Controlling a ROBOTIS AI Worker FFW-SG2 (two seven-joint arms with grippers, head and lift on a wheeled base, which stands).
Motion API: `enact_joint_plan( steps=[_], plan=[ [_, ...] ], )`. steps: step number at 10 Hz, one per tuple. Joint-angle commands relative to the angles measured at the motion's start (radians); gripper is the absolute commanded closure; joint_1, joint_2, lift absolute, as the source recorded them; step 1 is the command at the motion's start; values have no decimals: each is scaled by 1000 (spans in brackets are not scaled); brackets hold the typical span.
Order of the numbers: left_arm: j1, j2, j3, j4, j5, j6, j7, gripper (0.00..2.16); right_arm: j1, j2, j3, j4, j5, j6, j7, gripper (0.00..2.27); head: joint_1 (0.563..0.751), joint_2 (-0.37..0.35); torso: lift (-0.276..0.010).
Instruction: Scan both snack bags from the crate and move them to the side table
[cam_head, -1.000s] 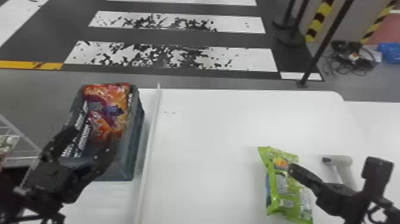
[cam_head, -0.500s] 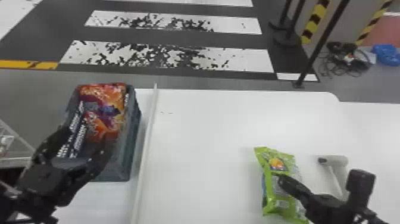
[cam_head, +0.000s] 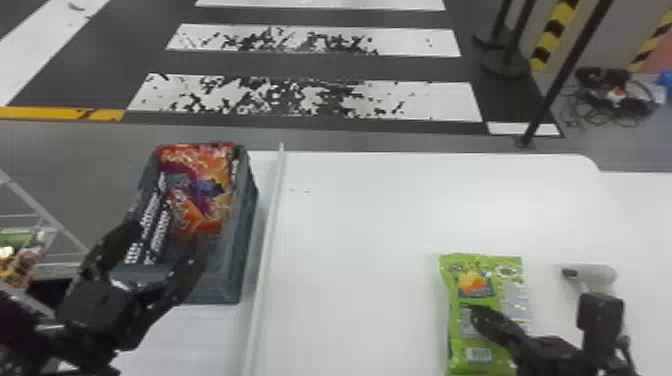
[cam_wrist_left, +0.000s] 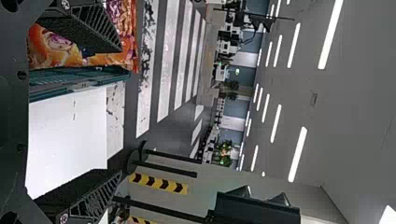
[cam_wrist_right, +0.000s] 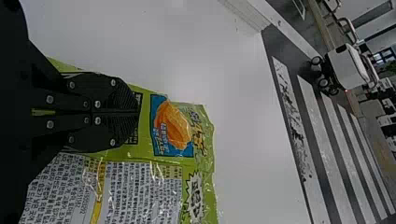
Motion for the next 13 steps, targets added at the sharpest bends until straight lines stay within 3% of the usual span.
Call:
enact_joint_plan(
  steps=[1, 7, 10, 11, 12, 13],
  plan=[
    [0, 0, -1, 1, 0, 0, 0, 76, 0, -7, 13, 30, 8, -24, 0, 2250, 695, 35, -29],
    [-1, -3, -1, 2, 0, 0, 0, 76, -6, -36, 31, 48, 27, -61, 3, 2250, 695, 43, -29],
    [-6, -8, -4, 1, 0, 0, 0, 76, 54, -36, 13, -78, 8, -61, 6, 2226, 695, 40, -29],
    [-6, -8, -4, 1, 0, -3, 0, 76, 77, -36, -15, -133, -13, -52, 8, 1895, 695, 34, -29],
    [-7, -8, -4, 1, 0, -3, 2, 76, 95, -36, -46, -185, -21, -58, 8, 1021, 695, 20, -29],
    [-11, -8, -4, 1, 0, -3, 3, 76, 98, -36, -86, -207, -21, -52, 3, 6, 695, 10, -29]
  ],
)
